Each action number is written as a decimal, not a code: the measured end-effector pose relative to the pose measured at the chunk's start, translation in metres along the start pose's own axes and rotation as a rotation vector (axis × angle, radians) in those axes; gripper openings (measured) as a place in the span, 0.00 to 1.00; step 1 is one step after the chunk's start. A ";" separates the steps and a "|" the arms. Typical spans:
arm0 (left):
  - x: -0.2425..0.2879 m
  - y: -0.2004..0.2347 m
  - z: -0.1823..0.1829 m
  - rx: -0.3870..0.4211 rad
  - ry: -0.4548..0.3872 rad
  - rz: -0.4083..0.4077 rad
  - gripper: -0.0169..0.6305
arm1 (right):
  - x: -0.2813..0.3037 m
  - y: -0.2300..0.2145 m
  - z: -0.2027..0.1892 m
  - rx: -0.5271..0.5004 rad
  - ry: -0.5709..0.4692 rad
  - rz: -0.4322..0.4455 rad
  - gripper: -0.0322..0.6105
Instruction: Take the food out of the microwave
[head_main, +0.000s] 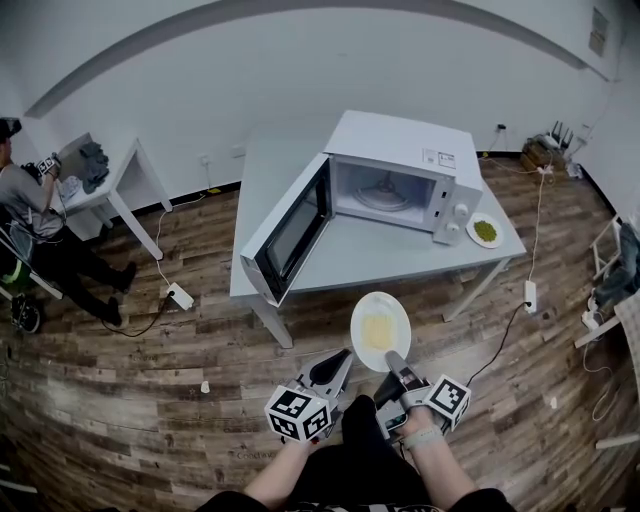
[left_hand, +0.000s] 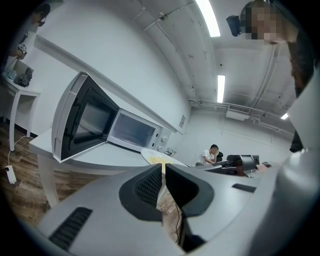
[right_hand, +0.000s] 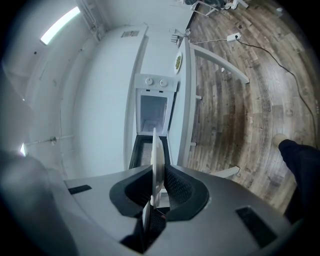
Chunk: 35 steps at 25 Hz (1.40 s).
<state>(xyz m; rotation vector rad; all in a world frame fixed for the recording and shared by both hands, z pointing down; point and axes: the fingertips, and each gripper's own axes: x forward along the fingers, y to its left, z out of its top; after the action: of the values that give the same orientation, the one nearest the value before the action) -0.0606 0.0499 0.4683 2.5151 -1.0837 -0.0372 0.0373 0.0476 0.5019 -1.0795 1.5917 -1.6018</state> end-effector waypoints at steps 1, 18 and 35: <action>-0.001 -0.001 0.000 -0.002 -0.001 -0.001 0.07 | -0.001 0.001 0.000 0.000 -0.002 0.001 0.14; -0.014 -0.002 -0.002 -0.014 -0.014 0.009 0.07 | -0.012 -0.004 -0.006 -0.002 -0.006 -0.008 0.14; -0.010 0.026 0.004 -0.036 -0.023 0.067 0.07 | 0.014 -0.011 -0.005 0.020 0.033 -0.025 0.14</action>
<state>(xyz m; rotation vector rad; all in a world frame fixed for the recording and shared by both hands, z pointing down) -0.0859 0.0395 0.4725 2.4501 -1.1654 -0.0670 0.0279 0.0381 0.5145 -1.0710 1.5859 -1.6567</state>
